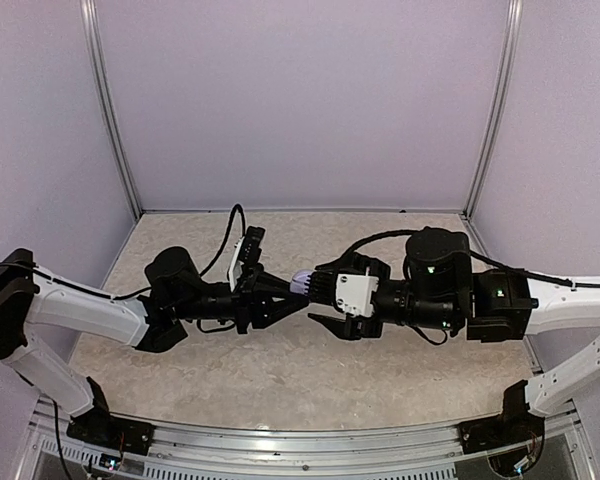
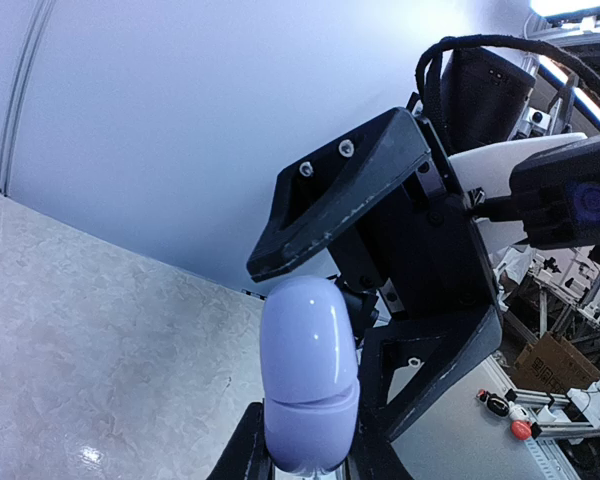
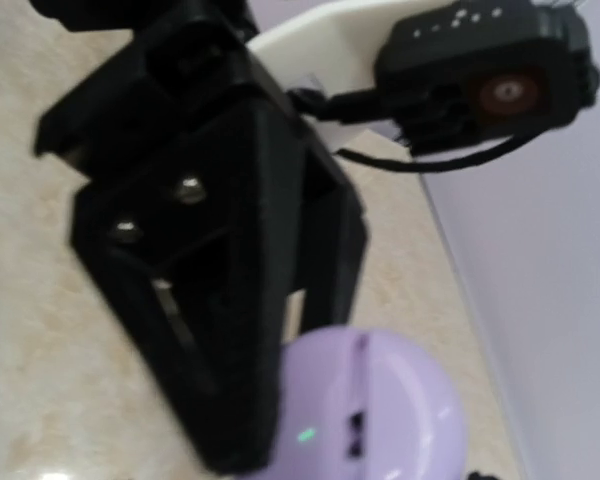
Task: Insert the wireless bluetooth earbuds into the charging case
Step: Close the charging case.
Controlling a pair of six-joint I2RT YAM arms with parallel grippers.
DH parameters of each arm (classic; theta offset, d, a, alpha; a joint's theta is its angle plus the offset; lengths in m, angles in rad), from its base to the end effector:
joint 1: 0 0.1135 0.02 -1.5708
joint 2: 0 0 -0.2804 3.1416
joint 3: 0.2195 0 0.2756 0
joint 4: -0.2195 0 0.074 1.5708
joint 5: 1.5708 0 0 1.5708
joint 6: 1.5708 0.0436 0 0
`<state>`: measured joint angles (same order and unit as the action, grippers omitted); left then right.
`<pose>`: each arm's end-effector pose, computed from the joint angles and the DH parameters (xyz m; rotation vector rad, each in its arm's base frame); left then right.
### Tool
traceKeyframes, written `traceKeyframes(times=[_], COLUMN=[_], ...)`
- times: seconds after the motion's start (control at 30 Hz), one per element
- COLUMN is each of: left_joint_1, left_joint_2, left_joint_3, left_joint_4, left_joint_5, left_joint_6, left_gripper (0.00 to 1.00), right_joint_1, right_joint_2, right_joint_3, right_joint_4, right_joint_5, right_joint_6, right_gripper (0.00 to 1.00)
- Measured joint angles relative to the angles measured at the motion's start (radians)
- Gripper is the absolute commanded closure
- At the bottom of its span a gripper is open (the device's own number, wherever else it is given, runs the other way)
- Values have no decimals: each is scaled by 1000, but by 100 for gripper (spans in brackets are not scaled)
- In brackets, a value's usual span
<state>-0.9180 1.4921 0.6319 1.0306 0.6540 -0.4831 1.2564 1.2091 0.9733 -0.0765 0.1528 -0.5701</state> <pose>0.1769 -0.2750 0.2467 0.9311 1.3605 -1.5666 0.1015 0.2906 0.3353 -1.4311 1.2381 0.3266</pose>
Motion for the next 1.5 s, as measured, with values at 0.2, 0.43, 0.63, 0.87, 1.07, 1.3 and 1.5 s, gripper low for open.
traceKeyframes(times=[0.2, 0.43, 0.63, 0.87, 1.07, 1.3, 1.5], left_joint_1=[-26, -27, -27, -25, -25, -17, 97], left_joint_2=[6, 21, 32, 40, 43, 51, 51], left_joint_3=[16, 27, 31, 31, 32, 43, 26], left_joint_4=[0, 1, 1, 0, -8, -23, -32], left_joint_5=[-9, -11, -11, -14, -14, -17, -82], left_joint_6=[-43, -85, -103, -121, -120, -122, -179], left_gripper=[100, 100, 100, 99, 98, 100, 100], right_joint_1=[7, 28, 40, 45, 54, 56, 12], right_joint_2=[5, 11, 23, 27, 30, 31, -9], right_joint_3=[-4, -4, -5, -8, -14, -23, -50], right_joint_4=[35, 40, 45, 40, 45, 51, 59], right_joint_5=[42, 80, 129, 169, 196, 207, 146], right_joint_6=[-55, -99, -127, -159, -174, -148, -52], right_gripper=[34, 37, 43, 61, 53, 29, 23])
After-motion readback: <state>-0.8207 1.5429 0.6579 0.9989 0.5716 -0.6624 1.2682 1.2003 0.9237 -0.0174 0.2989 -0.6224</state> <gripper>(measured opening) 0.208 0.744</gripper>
